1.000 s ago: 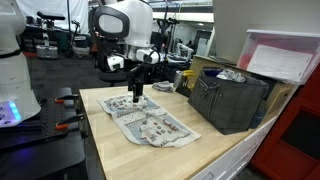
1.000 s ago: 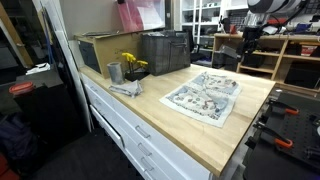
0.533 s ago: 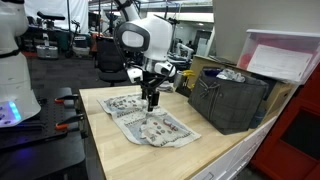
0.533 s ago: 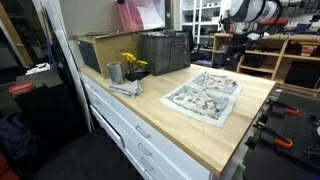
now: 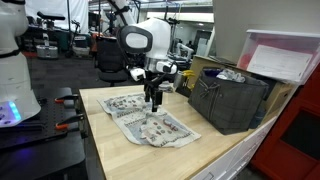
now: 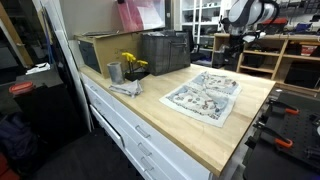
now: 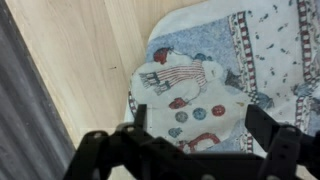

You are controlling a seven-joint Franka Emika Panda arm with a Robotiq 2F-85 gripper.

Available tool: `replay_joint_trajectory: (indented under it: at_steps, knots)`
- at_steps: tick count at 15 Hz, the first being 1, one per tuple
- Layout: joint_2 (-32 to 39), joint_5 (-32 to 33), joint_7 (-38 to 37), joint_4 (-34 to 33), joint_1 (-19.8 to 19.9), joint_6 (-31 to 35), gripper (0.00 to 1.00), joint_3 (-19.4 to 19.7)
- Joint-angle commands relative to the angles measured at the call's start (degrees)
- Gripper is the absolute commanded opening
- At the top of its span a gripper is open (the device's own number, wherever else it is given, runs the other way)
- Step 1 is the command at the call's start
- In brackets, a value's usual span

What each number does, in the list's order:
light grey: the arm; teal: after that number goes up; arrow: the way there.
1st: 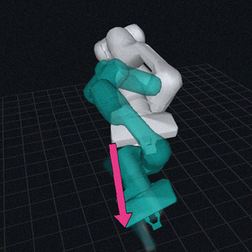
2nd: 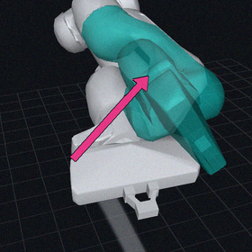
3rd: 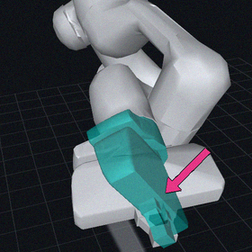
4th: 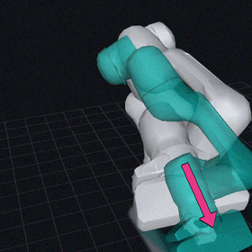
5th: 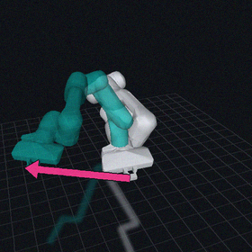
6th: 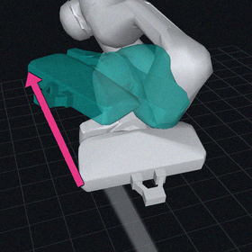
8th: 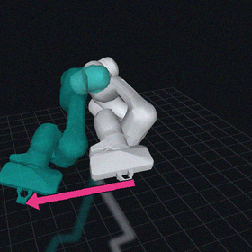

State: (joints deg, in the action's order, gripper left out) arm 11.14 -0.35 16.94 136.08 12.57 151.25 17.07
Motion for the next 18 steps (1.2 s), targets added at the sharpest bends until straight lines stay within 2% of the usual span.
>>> replay_joint_trajectory:
  at_steps: [1,3,4,6,11,18]
  knots:
    - [6.0,9.0,-16.2,-2.6,-6.4,5.3,1.00,6.5]
    - [9.5,12.7,-25.8,-4.2,-9.6,5.3,1.00,9.7]
    - [11.0,13.1,-28.7,-5.4,-7.5,3.8,1.00,7.7]
    - [14.1,11.1,-31.4,-7.9,-6.8,1.7,1.00,7.2]
    - [21.4,3.3,-29.2,-18.3,-0.5,-4.3,1.00,2.9]
    - [30.7,-3.1,-25.1,-35.0,8.0,-13.2,1.00,-1.8]
